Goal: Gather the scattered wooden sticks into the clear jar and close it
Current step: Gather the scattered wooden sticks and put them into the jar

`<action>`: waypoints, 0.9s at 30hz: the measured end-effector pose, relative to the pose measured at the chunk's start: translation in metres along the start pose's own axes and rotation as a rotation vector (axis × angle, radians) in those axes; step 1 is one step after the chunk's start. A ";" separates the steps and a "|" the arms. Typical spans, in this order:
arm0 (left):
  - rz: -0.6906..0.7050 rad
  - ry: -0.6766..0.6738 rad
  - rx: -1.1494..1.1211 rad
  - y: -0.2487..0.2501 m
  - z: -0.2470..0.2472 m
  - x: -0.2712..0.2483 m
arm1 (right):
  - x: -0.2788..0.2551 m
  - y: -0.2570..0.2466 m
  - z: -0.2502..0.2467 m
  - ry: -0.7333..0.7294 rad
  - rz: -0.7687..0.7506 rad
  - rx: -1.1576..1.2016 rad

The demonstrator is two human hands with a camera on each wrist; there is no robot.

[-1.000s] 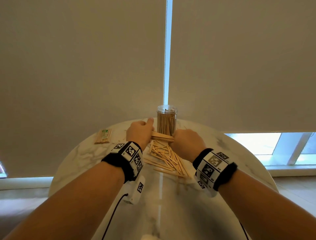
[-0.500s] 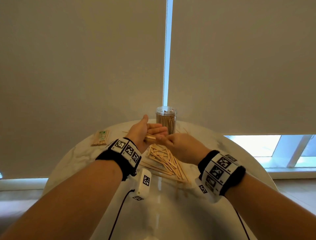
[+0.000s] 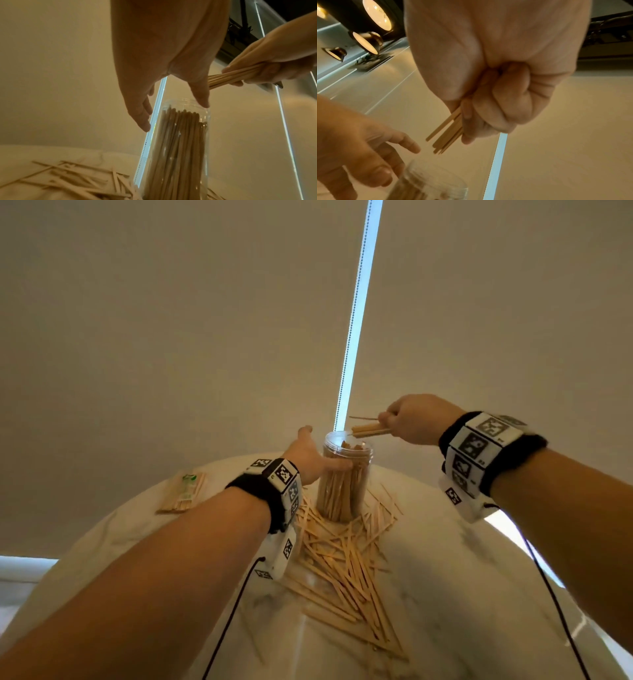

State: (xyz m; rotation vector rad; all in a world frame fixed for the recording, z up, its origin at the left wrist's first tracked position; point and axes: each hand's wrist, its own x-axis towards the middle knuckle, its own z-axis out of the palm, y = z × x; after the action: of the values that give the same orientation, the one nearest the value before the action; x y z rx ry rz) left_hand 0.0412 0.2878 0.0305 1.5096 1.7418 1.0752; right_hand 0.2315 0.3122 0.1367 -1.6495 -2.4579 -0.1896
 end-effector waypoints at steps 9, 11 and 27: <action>0.135 -0.095 -0.210 -0.020 0.033 0.039 | 0.069 -0.030 0.023 -0.216 0.004 -0.177; 0.156 -0.096 -0.203 -0.025 0.036 0.039 | 0.072 -0.036 0.030 -0.237 -0.044 -0.250; 0.150 -0.060 -0.143 -0.031 0.041 0.044 | 0.087 -0.064 0.053 -0.179 -0.192 -0.380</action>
State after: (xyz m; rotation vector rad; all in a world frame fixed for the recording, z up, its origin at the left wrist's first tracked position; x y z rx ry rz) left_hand 0.0520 0.3384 -0.0135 1.5852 1.4969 1.1900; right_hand 0.1356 0.3775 0.1030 -1.6193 -2.8587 -0.5926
